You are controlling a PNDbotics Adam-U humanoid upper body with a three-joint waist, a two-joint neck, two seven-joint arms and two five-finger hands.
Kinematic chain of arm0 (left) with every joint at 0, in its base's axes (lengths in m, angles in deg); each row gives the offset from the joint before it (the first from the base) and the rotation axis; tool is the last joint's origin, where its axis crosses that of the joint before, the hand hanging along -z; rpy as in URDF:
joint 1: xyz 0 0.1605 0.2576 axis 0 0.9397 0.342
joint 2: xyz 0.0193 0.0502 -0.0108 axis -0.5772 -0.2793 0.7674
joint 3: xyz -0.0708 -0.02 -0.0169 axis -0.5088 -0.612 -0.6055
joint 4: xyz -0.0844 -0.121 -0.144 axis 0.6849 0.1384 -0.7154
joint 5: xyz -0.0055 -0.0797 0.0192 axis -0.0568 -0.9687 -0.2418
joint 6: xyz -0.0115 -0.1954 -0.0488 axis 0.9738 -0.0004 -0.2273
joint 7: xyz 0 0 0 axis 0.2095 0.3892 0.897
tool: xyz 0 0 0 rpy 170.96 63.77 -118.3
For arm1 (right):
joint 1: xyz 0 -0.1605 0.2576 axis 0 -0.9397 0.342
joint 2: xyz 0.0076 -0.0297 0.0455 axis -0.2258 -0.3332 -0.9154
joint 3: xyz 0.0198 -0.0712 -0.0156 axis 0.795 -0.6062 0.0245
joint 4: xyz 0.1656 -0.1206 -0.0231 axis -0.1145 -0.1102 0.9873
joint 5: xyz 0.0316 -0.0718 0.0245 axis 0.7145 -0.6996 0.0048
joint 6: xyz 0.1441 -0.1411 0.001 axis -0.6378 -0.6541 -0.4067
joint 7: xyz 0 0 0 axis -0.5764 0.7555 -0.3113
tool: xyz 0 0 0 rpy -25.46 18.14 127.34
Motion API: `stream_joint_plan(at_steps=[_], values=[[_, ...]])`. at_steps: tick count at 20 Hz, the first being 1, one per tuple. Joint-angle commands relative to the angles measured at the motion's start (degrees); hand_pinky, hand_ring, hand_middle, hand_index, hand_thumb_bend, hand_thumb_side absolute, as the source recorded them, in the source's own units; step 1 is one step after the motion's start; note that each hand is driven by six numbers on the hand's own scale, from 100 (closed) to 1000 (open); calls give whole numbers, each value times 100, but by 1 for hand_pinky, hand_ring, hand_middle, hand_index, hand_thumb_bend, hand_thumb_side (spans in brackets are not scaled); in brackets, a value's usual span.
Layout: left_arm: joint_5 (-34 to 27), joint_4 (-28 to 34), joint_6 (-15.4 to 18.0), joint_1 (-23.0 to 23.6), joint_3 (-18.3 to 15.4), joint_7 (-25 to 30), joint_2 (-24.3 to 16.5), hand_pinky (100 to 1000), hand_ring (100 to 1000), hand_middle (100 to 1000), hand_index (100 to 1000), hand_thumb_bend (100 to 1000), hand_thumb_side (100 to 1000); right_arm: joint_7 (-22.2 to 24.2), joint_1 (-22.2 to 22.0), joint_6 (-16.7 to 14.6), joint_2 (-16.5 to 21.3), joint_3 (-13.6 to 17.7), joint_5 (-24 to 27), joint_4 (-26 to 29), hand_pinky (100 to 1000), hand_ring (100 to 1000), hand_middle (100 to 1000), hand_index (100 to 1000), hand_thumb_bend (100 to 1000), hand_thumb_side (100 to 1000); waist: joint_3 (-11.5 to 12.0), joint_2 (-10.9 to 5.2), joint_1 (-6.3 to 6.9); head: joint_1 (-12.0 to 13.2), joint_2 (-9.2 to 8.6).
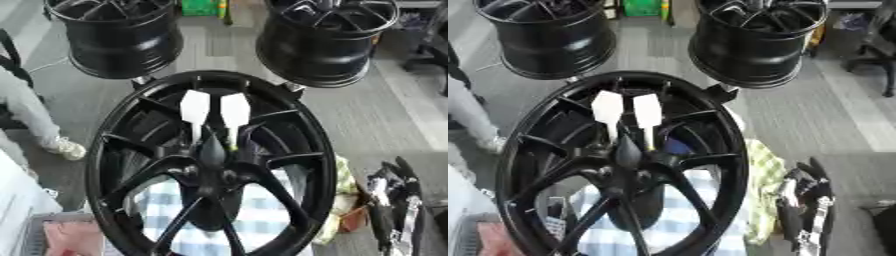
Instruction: Pull the pin out of the wheel hub.
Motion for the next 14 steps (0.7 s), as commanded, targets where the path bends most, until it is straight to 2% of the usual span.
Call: stream_joint_plan(at_steps=[1,7,14], values=[[-398,594,193,61,-220,-637,194,683,651,717,840,211,673,-293,16,-292,90,17,-34,92,548,572,699,870,100,557,20,-45,20,-10,28],[-995,1411,521,156,-340,-1448,908,662,623,682,806,168,663,-272,4,-287,85,2,-23,89,548,572,699,869,100,557,77,-43,1,31,28],[-972,1918,605,109,-283,-1463,1590,659,621,675,800,159,672,-236,-8,-276,82,-17,9,100,547,571,698,869,100,557,113,-11,-36,96,28]])
